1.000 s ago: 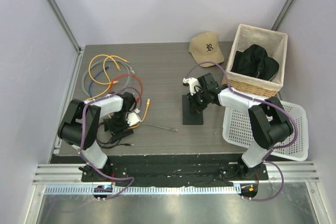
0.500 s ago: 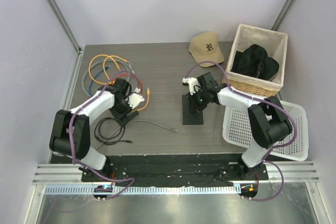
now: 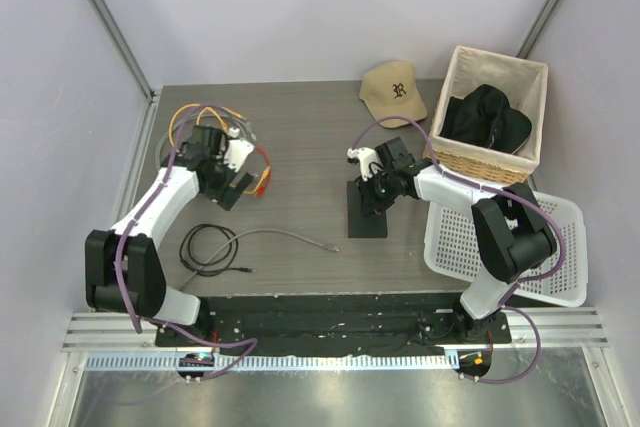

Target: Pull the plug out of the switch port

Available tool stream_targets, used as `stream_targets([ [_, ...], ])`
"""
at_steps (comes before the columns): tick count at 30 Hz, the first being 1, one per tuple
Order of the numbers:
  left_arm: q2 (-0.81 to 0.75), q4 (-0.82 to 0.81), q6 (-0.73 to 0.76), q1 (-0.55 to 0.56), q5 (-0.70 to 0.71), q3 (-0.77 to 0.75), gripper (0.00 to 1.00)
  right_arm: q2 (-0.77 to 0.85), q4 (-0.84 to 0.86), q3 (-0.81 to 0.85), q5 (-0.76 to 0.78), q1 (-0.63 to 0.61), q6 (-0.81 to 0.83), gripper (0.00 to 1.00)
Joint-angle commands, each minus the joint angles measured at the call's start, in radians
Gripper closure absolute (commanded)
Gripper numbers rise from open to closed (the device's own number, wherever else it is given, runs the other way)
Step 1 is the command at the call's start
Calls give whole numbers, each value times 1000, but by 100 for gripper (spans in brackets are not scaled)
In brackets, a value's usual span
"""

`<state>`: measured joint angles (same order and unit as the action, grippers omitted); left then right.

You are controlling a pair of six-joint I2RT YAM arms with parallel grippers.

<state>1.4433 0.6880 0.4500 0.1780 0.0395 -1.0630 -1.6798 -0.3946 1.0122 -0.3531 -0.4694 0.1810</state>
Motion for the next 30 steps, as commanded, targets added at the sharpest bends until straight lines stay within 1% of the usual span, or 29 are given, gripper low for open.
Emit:
stream_targets([
  [1, -61, 82, -63, -153, -82, 50, 0, -41, -46, -55, 82, -6, 31, 88],
  [3, -84, 73, -68, -161, -82, 75, 0, -46, -44, -58, 80, -6, 29, 88],
  [4, -109, 64, -70, -164, -85, 101, 6, -49, -44, -57, 80, -6, 28, 88],
  [5, -125, 47, -71, -164, -84, 119, 37, -52, -44, -54, 78, -6, 26, 88],
  [6, -141, 4, -71, -166, -78, 139, 85, -55, -46, -47, 77, -6, 23, 88],
  [7, -174, -28, -80, -166, -47, 185, 100, -66, -44, -43, 75, -8, 21, 88],
  [8, -184, -54, -79, -166, -9, 205, 100, -69, -46, -38, 74, -6, 20, 88],
  [10, -190, -82, -59, -166, 3, 239, 100, -81, -49, -18, 72, -6, 18, 88],
  [11, -176, -78, -60, -166, 10, 241, 68, -86, -47, -14, 72, -6, 18, 88],
  [12, -163, -62, -66, -167, 13, 242, 49, -89, -47, -5, 72, -6, 17, 88],
  [13, -152, -59, -66, -169, 16, 248, 35, -92, -49, 0, 71, -6, 17, 88],
  [14, -130, -58, -62, -169, 16, 256, 18, -95, -49, 2, 71, -6, 17, 88],
  [15, -121, -62, -54, -170, 22, 264, 14, -98, -49, 6, 71, -5, 17, 87],
  [17, -103, -80, -27, -172, 33, 294, 11, -98, -47, 5, 71, -6, 15, 88],
  [21, -31, -169, 9, -173, 45, 346, 10, -95, -50, -6, 68, -6, 12, 88],
  [23, 8, -209, 6, -173, 43, 347, 11, -93, -49, -12, 68, -6, 12, 87],
  [24, 58, -218, 4, -173, 37, 338, 12, -92, -49, -12, 69, -6, 14, 87],
  [25, 80, -225, 1, -173, 27, 328, 18, -90, -49, -14, 71, -6, 14, 87],
  [26, 107, -213, 6, -173, 10, 318, 26, -89, -49, -15, 72, -6, 14, 87],
  [27, 153, -203, 16, -173, -15, 292, 38, -86, -50, -17, 74, -6, 15, 87],
  [28, 178, -200, 21, -173, -32, 281, 54, -84, -52, -17, 77, -6, 15, 87],
  [29, 196, -188, 38, -173, -50, 269, 62, -83, -50, -20, 77, -6, 18, 87],
  [30, 213, -173, 50, -204, -84, 241, 77, -83, -49, -20, 78, -6, 18, 87],
])
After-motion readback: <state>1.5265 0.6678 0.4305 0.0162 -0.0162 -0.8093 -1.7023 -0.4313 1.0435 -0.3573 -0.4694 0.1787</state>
